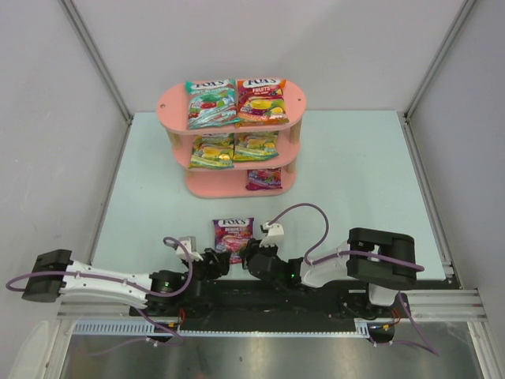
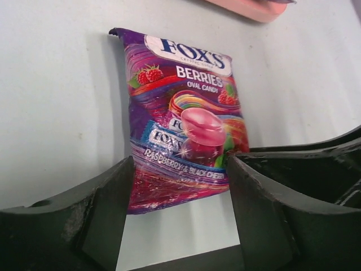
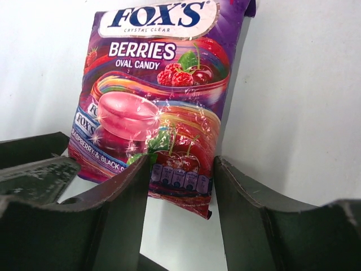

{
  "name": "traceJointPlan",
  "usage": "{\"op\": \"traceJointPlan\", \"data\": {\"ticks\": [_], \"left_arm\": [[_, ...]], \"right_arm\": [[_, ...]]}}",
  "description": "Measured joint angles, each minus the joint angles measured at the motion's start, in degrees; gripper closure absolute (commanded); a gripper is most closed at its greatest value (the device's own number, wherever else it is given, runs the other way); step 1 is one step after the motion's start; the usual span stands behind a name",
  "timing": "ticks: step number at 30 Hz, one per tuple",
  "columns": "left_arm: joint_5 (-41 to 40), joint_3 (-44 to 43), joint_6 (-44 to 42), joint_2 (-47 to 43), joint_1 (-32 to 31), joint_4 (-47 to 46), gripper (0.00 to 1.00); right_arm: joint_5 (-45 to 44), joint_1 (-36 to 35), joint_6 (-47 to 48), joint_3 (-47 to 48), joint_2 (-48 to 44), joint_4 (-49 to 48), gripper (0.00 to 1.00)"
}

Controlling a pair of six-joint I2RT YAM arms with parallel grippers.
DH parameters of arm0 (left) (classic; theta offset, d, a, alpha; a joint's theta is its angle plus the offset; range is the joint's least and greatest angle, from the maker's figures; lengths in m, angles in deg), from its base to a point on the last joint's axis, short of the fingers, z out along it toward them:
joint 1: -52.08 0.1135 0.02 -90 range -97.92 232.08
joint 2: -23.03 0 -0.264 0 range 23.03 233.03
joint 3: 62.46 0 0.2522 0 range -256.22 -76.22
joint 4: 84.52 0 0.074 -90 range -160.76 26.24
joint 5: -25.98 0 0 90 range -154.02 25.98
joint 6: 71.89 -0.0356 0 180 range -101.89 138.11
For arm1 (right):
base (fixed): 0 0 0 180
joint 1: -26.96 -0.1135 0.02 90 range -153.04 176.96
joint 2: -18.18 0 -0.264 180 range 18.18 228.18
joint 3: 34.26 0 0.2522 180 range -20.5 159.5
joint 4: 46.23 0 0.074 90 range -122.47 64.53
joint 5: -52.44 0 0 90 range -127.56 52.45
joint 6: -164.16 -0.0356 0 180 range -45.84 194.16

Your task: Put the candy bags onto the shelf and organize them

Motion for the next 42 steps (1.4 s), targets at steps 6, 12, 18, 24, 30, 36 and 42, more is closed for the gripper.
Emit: {"op": "traceJointPlan", "data": {"ticks": [6,12,18,24,30,36,42], "left_arm": [[-0.2,0.07,0.68,10.67,0.0,-0.5,0.28],[-1.03,-5.25,10.08,24.44,0.0,5.77,0.29],[-1.62,-5.09,13.31,24.3,0.0,6.58,0.29],[-1.46,0.42,4.87,12.31,0.04,-1.7,0.3],[-0.26,1.38,0.68,11.98,0.04,-5.95,0.32],[-0.52,1.38,0.33,14.12,0.04,-6.71,0.41],[-0.04,1.49,-1.09,13.31,0.04,-7.58,0.67]], "right_arm": [[0.42,0.44,0.0,0.0,0.2,-0.59,0.48],[0.57,0.59,-0.04,0.0,0.33,-0.74,0.49],[0.92,0.96,-0.2,-0.02,0.37,-0.92,0.5],[1.64,1.99,-0.85,-0.61,0.52,-2.38,0.53],[2.38,2.6,-1.2,-1.14,0.52,-3.34,0.56],[2.75,2.86,-1.51,-1.6,0.52,-3.91,0.65],[3.04,3.13,-1.57,-1.81,0.59,-3.91,0.79]]}}
